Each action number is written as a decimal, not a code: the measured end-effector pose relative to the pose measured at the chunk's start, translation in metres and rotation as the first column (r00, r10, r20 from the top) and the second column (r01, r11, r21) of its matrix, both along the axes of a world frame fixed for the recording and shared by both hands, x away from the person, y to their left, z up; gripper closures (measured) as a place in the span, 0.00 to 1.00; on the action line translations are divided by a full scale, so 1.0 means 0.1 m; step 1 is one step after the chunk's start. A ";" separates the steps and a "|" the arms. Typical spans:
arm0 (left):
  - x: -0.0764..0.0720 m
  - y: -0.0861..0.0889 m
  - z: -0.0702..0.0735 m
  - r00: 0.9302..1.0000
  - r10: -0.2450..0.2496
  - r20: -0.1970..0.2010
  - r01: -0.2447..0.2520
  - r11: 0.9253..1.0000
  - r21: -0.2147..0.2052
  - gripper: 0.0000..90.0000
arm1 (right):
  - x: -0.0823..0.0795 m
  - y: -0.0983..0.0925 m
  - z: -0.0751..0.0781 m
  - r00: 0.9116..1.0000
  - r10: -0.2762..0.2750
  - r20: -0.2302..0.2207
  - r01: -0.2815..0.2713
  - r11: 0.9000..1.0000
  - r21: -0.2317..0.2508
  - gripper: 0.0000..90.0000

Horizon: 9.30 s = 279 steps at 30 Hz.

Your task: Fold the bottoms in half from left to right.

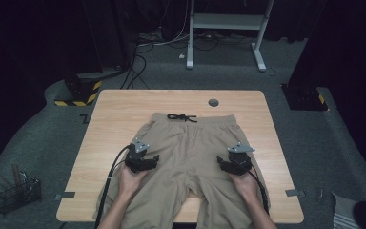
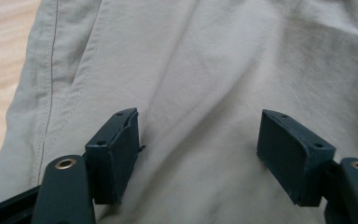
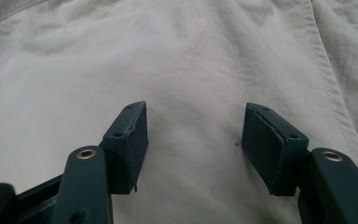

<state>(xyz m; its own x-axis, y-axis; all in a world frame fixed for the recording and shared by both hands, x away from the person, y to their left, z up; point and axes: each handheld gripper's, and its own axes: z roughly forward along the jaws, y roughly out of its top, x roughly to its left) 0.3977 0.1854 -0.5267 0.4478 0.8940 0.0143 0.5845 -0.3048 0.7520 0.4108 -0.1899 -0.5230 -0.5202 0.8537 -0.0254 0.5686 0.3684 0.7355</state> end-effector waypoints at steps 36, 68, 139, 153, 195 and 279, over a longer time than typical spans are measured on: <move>0.24 -0.23 0.01 1.000 -0.006 -0.003 0.005 1.000 -0.016 0.35 | 0.14 0.15 0.01 1.000 0.027 -0.009 -0.027 1.000 0.007 0.52; 0.21 -0.31 0.13 1.000 -0.019 0.000 0.019 1.000 -0.023 0.36 | 0.16 0.34 0.07 1.000 0.029 0.005 -0.029 0.999 0.025 0.53; 0.39 0.28 0.47 0.986 -0.127 -0.112 0.107 0.979 -0.171 0.95 | 0.22 0.82 -0.01 0.996 0.091 0.021 -0.090 0.995 -0.047 0.32; 0.34 0.09 1.00 0.970 -0.242 0.017 0.236 0.921 -0.310 0.96 | 0.28 0.95 -0.01 0.995 0.103 0.016 -0.102 0.994 -0.040 0.34; 0.72 -0.34 1.02 0.973 -0.227 0.037 0.223 0.894 -0.389 0.96 | 0.03 1.06 0.19 0.967 0.253 0.006 -0.252 0.967 -0.034 0.41; 0.60 -0.42 0.30 0.966 -0.180 -0.183 0.166 0.982 -0.089 0.84 | -0.05 0.83 -0.01 0.971 0.238 -0.001 -0.238 0.971 -0.008 0.41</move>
